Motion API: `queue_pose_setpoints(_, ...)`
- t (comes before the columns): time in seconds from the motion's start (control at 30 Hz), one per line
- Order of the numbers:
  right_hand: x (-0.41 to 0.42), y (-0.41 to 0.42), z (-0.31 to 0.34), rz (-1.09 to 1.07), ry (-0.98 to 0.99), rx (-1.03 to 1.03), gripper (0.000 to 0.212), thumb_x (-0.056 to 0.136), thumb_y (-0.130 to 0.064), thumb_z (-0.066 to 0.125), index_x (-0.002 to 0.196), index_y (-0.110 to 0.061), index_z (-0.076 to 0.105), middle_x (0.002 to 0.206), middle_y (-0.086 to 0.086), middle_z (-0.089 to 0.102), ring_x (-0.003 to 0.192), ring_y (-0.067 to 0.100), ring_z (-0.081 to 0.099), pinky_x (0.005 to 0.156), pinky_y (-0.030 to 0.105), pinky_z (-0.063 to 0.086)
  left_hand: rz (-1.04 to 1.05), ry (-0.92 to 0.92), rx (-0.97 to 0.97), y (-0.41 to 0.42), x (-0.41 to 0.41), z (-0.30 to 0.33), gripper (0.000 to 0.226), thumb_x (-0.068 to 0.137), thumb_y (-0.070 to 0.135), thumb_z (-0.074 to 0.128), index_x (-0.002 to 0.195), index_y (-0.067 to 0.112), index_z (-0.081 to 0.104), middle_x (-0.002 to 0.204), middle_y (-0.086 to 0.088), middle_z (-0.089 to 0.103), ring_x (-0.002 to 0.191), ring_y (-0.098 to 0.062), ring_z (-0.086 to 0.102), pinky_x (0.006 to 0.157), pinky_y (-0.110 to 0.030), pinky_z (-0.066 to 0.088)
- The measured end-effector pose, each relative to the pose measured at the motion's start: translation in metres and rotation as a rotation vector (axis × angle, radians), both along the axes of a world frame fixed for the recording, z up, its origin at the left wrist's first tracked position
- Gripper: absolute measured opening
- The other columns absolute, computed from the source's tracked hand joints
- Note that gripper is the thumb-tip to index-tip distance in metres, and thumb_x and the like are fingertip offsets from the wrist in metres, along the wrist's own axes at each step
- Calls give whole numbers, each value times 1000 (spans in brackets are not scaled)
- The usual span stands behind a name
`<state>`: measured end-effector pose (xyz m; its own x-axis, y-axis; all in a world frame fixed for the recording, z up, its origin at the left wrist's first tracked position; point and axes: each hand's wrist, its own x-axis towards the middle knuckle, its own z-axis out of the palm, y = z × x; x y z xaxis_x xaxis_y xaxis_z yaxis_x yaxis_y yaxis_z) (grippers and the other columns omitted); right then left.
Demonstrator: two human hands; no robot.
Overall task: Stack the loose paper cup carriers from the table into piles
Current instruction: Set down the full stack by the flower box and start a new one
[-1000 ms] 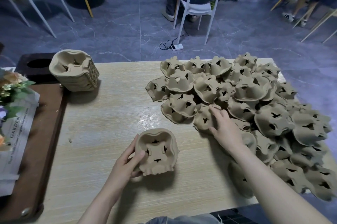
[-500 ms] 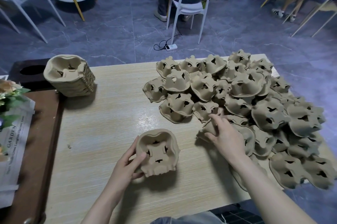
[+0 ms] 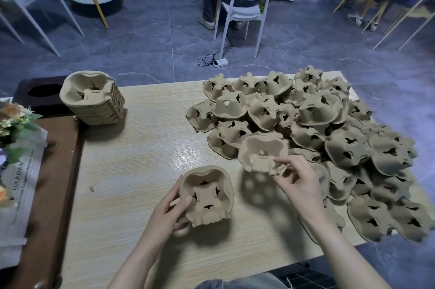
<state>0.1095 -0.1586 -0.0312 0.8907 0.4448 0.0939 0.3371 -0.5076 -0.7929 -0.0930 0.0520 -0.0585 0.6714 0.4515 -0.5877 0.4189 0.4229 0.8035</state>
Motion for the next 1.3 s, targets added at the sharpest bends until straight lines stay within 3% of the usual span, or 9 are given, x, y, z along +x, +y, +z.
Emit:
queue_pose_setpoints(0.17,-27,18,25,83,184,291,46,70,16,74,90,-25,69,90,-8,65,74,1,53,67,12,39,-14,-17,-5,-1,0,4,52,95,21,59,142,39,46,88,30,72,77,5,70,67,-23,59)
queue_pose_setpoints(0.3,-53,35,22,287,154,258,34,67,-11,71,91,-34,66,92,-15,67,84,4,56,70,13,38,5,-7,-31,-1,4,9,40,100,32,50,138,43,49,105,32,68,80,9,69,63,-22,57)
queue_pose_setpoints(0.43,-66,42,7,408,112,167,25,68,-21,69,89,-34,65,89,-15,64,92,8,55,76,15,36,14,36,-18,0,5,8,48,91,64,35,124,44,63,116,16,70,94,3,67,82,-32,56)
queue_pose_setpoints(0.5,-67,40,0,448,68,112,23,71,-18,70,89,-32,65,91,-17,62,94,9,55,80,18,37,12,41,-20,2,2,7,55,86,78,31,119,49,65,126,18,65,119,-5,58,104,-43,47)
queue_pose_setpoints(0.6,-66,34,-9,477,3,30,27,76,-19,69,99,-31,66,99,-17,61,101,11,54,86,27,40,-29,1,-2,3,-1,6,66,77,88,30,127,54,57,137,22,56,134,-12,47,113,-55,35)
queue_pose_setpoints(0.7,-66,28,-12,482,-23,1,36,81,-17,63,113,-33,64,110,-15,57,109,13,53,93,29,42,-15,-32,-10,3,0,6,60,83,81,40,131,48,56,136,20,58,130,-10,52,110,-49,41)
queue_pose_setpoints(0.83,-64,23,-13,437,-8,6,31,83,-20,58,111,-28,67,110,-16,55,110,12,54,92,31,45,-8,-62,-51,-1,1,8,60,84,52,66,141,41,48,132,19,59,98,7,66,72,-20,56)
queue_pose_setpoints(1.03,-55,21,-15,448,-25,-33,24,85,-22,58,106,-27,68,108,-14,56,109,13,56,93,26,43,29,-34,-47,-3,1,8,65,82,39,72,142,41,46,100,31,70,85,3,71,73,-30,57)
queue_pose_setpoints(1.3,19,8,6,237,-153,-36,26,88,-14,59,113,-17,67,108,-7,56,94,8,55,80,14,40,97,-32,-61,-7,7,8,53,88,19,66,137,36,54,117,3,71,91,-17,73,62,-27,57)
